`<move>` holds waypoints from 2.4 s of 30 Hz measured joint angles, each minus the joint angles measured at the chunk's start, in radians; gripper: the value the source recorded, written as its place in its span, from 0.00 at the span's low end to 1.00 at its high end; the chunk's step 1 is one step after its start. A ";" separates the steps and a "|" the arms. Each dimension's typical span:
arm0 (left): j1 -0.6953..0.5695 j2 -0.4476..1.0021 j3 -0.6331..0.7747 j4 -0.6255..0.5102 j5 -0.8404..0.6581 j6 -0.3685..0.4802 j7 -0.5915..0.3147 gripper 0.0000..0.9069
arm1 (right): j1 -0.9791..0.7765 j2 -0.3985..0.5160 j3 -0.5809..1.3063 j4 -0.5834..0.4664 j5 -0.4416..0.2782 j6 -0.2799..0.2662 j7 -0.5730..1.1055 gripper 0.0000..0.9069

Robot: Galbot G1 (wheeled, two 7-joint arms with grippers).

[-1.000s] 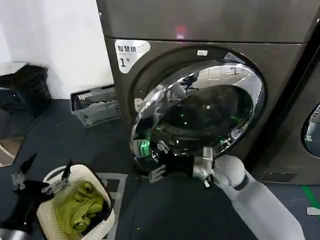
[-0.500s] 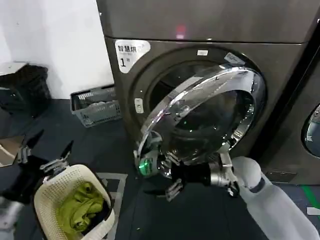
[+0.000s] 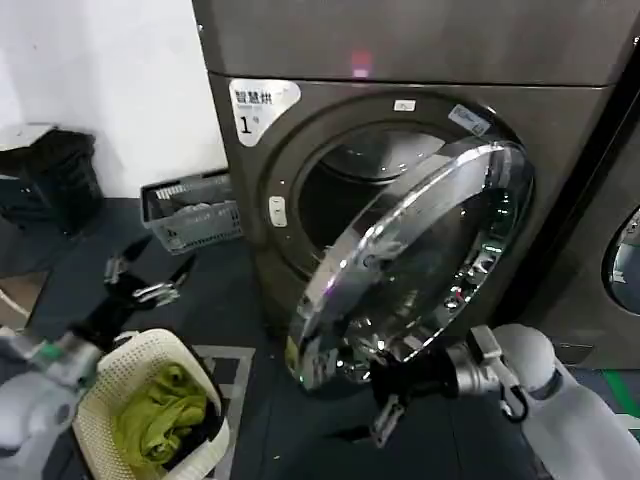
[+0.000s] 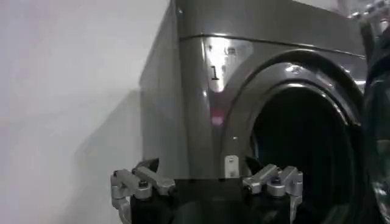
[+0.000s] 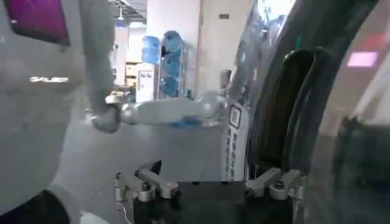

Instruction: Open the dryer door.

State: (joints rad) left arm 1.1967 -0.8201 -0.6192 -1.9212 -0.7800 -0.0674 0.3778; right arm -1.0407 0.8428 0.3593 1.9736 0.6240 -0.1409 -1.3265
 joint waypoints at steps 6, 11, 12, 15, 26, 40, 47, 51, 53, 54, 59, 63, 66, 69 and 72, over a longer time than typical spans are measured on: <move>-0.114 0.078 0.137 0.058 -0.042 0.017 -0.001 1.00 | -0.053 -0.023 0.057 0.006 0.008 0.005 -0.013 1.00; -0.211 0.129 0.261 0.081 -0.088 0.030 0.020 1.00 | -0.091 -0.046 0.098 0.013 0.028 0.004 -0.015 1.00; -0.231 0.140 0.289 0.087 -0.099 0.033 0.032 1.00 | -0.099 -0.049 0.111 0.016 0.030 0.003 -0.021 1.00; -0.288 0.166 0.371 0.097 -0.131 0.057 0.045 1.00 | -0.123 -0.053 0.153 0.017 0.036 -0.001 -0.027 1.00; -0.544 0.153 0.698 0.144 -0.166 0.101 0.081 1.00 | -0.256 -0.030 0.398 -0.043 0.015 0.004 -0.050 1.00; -0.768 0.077 0.973 0.181 -0.213 0.151 0.152 1.00 | -0.348 0.034 0.765 -0.189 -0.058 0.026 -0.060 1.00; -0.808 0.052 1.035 0.186 -0.215 0.152 0.174 1.00 | -0.396 0.075 0.991 -0.259 -0.070 0.039 -0.050 1.00; -0.825 0.035 1.061 0.177 -0.216 0.152 0.179 1.00 | -0.428 0.080 1.136 -0.308 -0.065 0.054 -0.004 1.00; -0.833 0.029 1.073 0.174 -0.216 0.152 0.181 1.00 | -0.444 0.080 1.205 -0.335 -0.044 0.052 0.032 1.00; -0.835 0.024 1.079 0.170 -0.216 0.152 0.181 1.00 | -0.454 0.080 1.241 -0.350 -0.033 0.049 0.058 1.00; -0.845 0.002 1.112 0.166 -0.210 0.147 0.183 1.00 | -0.494 0.073 1.407 -0.408 0.015 0.022 0.168 1.00; -0.857 -0.012 1.131 0.148 -0.218 0.147 0.181 1.00 | -0.519 0.058 1.516 -0.438 0.046 0.012 0.281 1.00; -0.867 -0.021 1.146 0.133 -0.222 0.147 0.176 1.00 | -0.533 0.040 1.581 -0.439 0.063 -0.005 0.408 1.00; -0.879 -0.028 1.169 0.129 -0.217 0.136 0.175 1.00 | -0.541 0.015 1.628 -0.434 0.067 -0.020 0.580 1.00; -0.883 -0.044 1.193 0.125 -0.206 0.129 0.173 1.00 | -0.552 -0.015 1.662 -0.447 0.066 -0.020 0.735 1.00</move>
State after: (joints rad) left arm 0.3141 -0.8639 0.5734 -1.7960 -0.9862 0.0617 0.5512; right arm -1.5926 0.8281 2.0211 1.5268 0.6899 -0.1613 -0.5911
